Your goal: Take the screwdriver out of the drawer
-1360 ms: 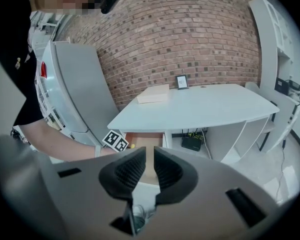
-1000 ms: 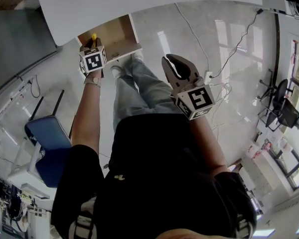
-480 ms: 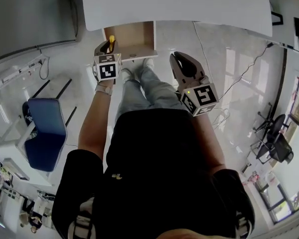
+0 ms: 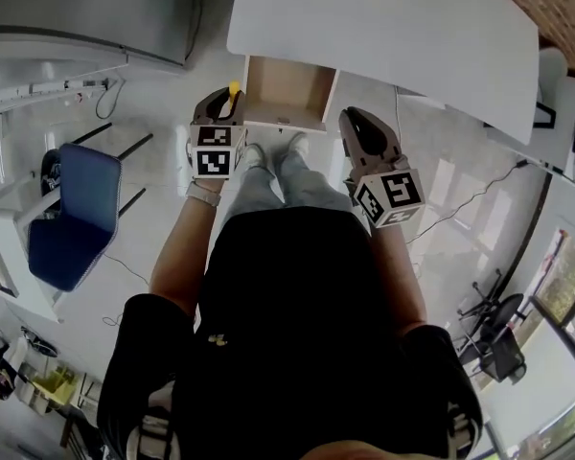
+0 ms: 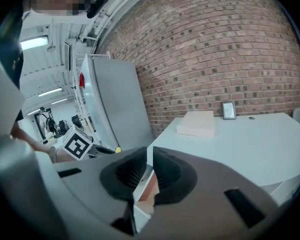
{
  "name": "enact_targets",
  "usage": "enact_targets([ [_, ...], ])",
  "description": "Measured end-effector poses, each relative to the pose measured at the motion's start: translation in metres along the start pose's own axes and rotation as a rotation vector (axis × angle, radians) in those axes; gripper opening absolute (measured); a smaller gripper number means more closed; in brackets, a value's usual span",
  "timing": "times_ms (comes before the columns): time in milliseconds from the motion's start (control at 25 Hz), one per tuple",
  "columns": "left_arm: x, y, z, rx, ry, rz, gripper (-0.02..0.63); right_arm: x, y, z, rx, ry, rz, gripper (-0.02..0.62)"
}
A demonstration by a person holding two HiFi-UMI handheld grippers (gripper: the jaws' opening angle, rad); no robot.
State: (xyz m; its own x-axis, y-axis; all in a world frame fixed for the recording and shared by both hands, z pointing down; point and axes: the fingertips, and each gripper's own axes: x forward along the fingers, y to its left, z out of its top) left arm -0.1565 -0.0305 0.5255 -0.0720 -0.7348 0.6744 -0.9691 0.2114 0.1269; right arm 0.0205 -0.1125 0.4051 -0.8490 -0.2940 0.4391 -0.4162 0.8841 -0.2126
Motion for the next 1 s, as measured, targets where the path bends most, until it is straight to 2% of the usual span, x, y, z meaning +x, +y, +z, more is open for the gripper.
enact_targets([
  [440,-0.090,0.021,0.041,-0.033,-0.159,0.082,0.077,0.020,0.037,0.039,-0.087,-0.038,0.130,0.040],
  [800,-0.152,0.040,0.083,-0.028,-0.292,0.151,0.077,0.023,0.062,0.081,-0.160,-0.110,0.186,0.035],
  [1000,-0.180,0.039,0.105,-0.012,-0.367,0.164,0.077,0.021,0.073,0.101,-0.197,-0.142,0.216,0.034],
])
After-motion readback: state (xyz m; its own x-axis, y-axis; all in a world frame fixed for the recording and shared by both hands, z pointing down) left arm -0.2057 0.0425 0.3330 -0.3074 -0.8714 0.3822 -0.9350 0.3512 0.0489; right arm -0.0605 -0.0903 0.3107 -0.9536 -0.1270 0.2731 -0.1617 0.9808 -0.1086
